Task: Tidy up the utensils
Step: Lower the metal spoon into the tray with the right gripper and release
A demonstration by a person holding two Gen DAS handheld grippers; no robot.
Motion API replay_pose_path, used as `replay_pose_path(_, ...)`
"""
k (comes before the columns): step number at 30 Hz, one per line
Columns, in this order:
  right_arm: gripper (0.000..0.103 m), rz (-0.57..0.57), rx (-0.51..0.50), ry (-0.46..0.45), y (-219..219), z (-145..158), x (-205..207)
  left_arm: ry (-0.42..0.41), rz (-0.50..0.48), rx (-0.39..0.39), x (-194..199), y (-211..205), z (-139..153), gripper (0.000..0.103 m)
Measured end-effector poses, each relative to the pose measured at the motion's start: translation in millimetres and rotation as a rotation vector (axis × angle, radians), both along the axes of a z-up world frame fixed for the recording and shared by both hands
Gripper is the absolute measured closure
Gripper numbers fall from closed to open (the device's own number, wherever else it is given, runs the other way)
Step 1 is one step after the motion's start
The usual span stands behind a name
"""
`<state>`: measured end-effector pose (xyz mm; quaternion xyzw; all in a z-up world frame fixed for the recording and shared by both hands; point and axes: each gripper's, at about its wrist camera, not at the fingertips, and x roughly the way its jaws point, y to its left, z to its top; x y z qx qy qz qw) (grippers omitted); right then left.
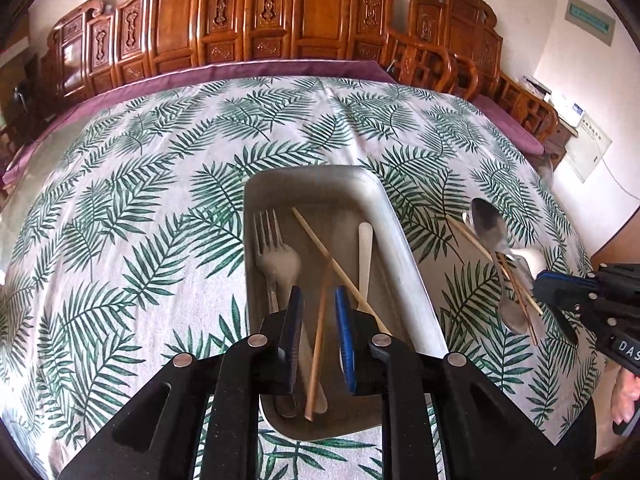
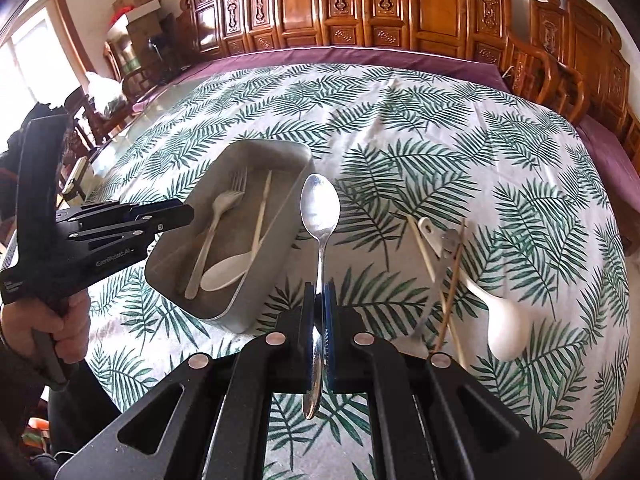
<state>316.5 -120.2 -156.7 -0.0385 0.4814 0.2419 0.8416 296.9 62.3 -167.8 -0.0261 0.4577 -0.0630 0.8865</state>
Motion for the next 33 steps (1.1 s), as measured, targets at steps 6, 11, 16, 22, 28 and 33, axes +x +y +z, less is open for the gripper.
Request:
replay_pose_path(6,0.097,0.03,0.016,-0.001,22.8,1.6,6.1,-0.036,0.015,0.015,-5.8,10.8,13.2,0.082)
replay_pose_path(11,0.097,0.056,0.039,0.013,47.2,-0.4,14.8,-0.071,0.039,0.034,-13.5,25.6,25.4,0.076)
replay_pose_path(16,0.097,0.076,0.047,0.034,72.0,-6.7,25.4,-0.111,0.075,0.059,-24.8,39.8,37.1,0.066)
replay_pose_path(22,0.097,0.098,0.025,0.056,96.2,-18.9,39.4,-0.143,0.105,0.065,-41.8,52.3,46.9,0.06)
replay_pose_path(28,0.097,0.101,-0.008,0.081,113.3,-33.6,54.5,-0.157,0.116,0.06,-50.7,61.6,51.2,0.047)
replay_pose_path(33,0.097,0.102,-0.032,0.097,122.9,-44.6,62.4,-0.163,0.125,0.058,-55.2,67.3,53.1,0.039)
